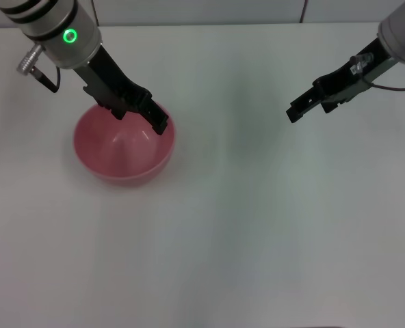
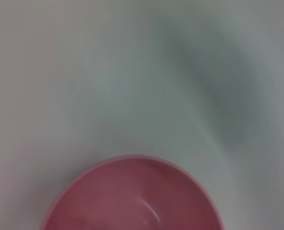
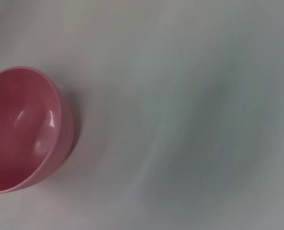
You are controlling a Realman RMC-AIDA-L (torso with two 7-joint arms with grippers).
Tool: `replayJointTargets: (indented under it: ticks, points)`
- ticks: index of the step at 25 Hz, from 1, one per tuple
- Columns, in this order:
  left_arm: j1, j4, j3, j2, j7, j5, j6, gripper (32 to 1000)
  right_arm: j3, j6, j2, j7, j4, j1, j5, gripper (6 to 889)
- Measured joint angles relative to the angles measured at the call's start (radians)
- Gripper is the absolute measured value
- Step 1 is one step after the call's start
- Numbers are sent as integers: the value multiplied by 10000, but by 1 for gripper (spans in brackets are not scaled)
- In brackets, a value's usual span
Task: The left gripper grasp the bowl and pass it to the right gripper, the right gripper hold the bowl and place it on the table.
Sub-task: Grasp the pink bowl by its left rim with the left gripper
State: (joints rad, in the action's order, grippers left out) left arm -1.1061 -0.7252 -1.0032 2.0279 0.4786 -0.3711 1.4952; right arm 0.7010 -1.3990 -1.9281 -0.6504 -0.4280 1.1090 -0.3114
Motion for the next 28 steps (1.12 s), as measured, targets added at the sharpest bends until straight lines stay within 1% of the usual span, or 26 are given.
replayJointTargets:
  ticks: [17, 19, 21, 22, 23, 24, 26, 28]
  points:
    - [20, 12, 0, -1, 0, 0, -24, 901, 0, 0, 0, 0, 0, 0, 0, 865]
    - [27, 14, 0, -21, -1, 0, -57, 899, 0, 0, 1, 1, 0, 0, 0, 865]
    - [40, 77, 14, -56, -13, 0, -170, 897, 0, 0, 0, 0, 0, 0, 0, 865]
    - [44, 148, 24, -96, -22, 0, -257, 896, 0, 0, 0, 1, 0, 0, 0, 865]
    - [46, 233, 27, -157, -32, 1, -353, 895, 0, 0, 0, 0, 0, 0, 0, 865]
    - [46, 267, 26, -183, -34, 4, -396, 894, 0, 0, 0, 0, 0, 0, 0, 865]
    - [47, 398, 8, -277, -48, 64, -560, 892, 0, -1, 0, 0, 0, 0, 0, 864]
    - [48, 546, 2, -376, -57, 292, -775, 889, 0, 0, 0, 0, 0, 0, 0, 864]
